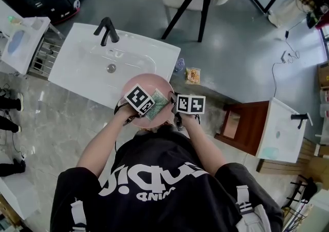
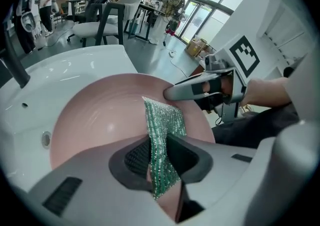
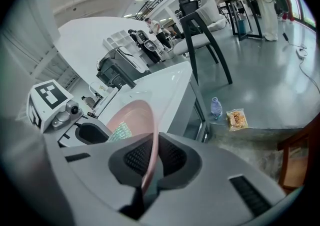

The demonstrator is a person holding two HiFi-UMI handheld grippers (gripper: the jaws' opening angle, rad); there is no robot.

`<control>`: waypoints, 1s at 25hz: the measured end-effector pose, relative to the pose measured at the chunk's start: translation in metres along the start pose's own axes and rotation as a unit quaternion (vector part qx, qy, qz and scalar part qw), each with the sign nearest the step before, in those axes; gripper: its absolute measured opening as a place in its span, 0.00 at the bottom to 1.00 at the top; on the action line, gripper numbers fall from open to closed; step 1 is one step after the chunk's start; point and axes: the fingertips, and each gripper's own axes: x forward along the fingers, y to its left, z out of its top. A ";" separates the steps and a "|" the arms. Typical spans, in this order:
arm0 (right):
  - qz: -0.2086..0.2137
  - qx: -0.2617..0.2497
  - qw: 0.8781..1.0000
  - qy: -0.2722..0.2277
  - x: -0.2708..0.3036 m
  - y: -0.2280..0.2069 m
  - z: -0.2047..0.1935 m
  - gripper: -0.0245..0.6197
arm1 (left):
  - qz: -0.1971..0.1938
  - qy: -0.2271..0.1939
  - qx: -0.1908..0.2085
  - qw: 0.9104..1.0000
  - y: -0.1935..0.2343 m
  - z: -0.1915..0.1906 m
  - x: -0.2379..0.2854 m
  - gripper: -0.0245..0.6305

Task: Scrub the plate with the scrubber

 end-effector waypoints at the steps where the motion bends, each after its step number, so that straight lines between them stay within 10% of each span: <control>1: 0.003 -0.001 1.000 0.002 0.000 0.001 0.000 0.08 | 0.001 -0.004 -0.001 1.000 0.002 0.003 0.000 0.19; 11: 0.028 -0.003 1.000 0.012 0.002 0.003 -0.002 0.08 | -0.004 -0.034 -0.030 0.999 0.023 0.012 -0.005 0.19; 25: 0.028 -0.004 1.000 0.012 0.001 0.002 -0.001 0.08 | 0.120 -0.101 -0.096 0.983 0.097 0.004 -0.046 0.19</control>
